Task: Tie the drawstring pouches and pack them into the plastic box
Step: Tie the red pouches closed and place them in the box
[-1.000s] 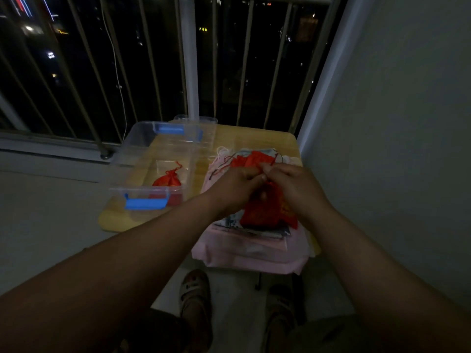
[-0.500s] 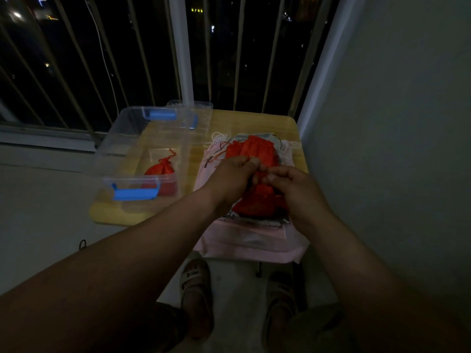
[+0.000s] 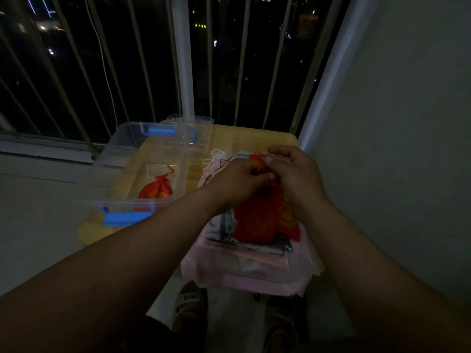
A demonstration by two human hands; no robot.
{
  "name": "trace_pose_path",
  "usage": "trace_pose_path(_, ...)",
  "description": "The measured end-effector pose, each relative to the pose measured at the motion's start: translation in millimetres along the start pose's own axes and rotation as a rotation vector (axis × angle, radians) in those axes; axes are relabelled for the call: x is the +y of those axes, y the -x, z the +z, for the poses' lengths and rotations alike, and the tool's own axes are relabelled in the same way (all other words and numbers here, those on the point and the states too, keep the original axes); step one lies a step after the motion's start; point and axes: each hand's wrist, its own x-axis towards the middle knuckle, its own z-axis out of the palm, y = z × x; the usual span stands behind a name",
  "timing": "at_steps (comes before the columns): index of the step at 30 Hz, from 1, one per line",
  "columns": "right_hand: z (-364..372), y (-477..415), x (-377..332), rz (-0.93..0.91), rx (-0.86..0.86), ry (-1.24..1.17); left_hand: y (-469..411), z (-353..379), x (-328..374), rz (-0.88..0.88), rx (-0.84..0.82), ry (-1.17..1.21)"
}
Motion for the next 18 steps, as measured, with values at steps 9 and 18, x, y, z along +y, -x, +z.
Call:
trace_pose_path(9,-1.5,16.8,1.3,0.013,0.054,-0.054,6.8,4.6,0.1,-0.056,0.018,0.109)
trace_pose_path(18,-16.9,36.2,17.0,0.033,-0.1,0.173,14.6,-1.8,18.1,0.009,0.027,0.108)
